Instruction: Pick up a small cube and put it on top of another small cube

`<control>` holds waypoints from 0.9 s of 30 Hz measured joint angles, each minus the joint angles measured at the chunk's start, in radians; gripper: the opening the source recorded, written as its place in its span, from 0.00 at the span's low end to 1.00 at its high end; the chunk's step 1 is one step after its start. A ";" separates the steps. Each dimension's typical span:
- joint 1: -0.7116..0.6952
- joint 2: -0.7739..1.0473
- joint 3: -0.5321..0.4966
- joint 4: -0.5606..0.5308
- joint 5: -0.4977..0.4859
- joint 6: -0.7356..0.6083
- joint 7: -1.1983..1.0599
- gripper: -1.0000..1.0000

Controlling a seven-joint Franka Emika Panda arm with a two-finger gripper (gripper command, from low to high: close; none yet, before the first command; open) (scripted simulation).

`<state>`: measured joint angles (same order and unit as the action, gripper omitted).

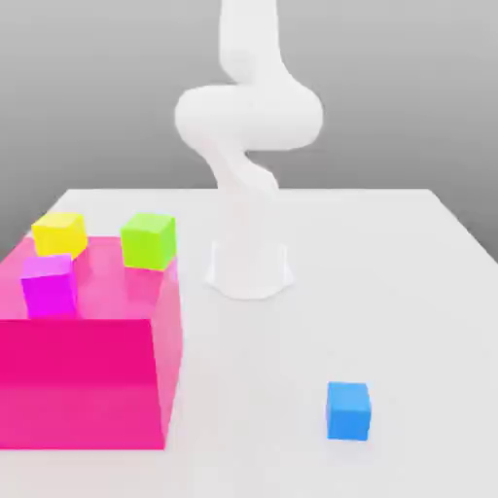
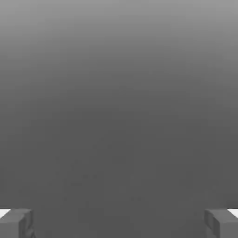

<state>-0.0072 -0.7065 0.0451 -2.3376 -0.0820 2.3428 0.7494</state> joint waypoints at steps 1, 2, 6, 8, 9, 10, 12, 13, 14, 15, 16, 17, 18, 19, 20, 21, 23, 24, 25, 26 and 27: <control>-0.002 0.042 0.017 -0.016 -0.035 0.018 -0.023 0.50; -0.004 0.083 0.031 -0.032 -0.068 0.035 -0.045 0.50; -0.001 0.242 0.068 -0.090 -0.182 0.098 -0.141 0.50; 0.005 0.321 0.077 -0.119 -0.228 0.129 -0.197 0.50; 0.010 0.360 0.078 -0.134 -0.248 0.146 -0.227 0.50; 0.017 0.398 0.078 -0.148 -0.265 0.162 -0.259 0.50; 0.028 0.472 0.079 -0.178 -0.287 0.198 -0.331 0.50; 0.035 0.508 0.079 -0.194 -0.293 0.217 -0.371 0.50; 0.042 0.542 0.080 -0.210 -0.295 0.237 -0.413 0.50; 0.050 0.576 0.080 -0.226 -0.293 0.258 -0.458 0.50; 0.057 0.608 0.083 -0.242 -0.285 0.280 -0.508 0.50; 0.070 0.638 0.086 -0.259 -0.272 0.302 -0.562 0.50; 0.080 0.668 0.091 -0.276 -0.252 0.326 -0.620 0.50; 0.086 0.695 0.103 -0.293 -0.226 0.349 -0.682 0.50; 0.093 0.720 0.114 -0.311 -0.192 0.374 -0.751 0.50; 0.099 0.744 0.129 -0.329 -0.149 0.398 -0.826 0.50; 0.107 0.784 0.168 -0.362 -0.040 0.444 -0.986 0.50; 0.102 0.802 0.180 -0.367 -0.017 0.462 -1.021 0.50; 0.099 0.820 0.184 -0.367 -0.011 0.479 -1.034 0.50; 0.099 0.838 0.183 -0.365 -0.014 0.495 -1.036 0.50; 0.101 0.857 0.179 -0.361 -0.020 0.511 -1.033 0.50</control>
<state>0.0942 0.1503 0.2243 -2.6987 -0.1025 2.8541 -0.2836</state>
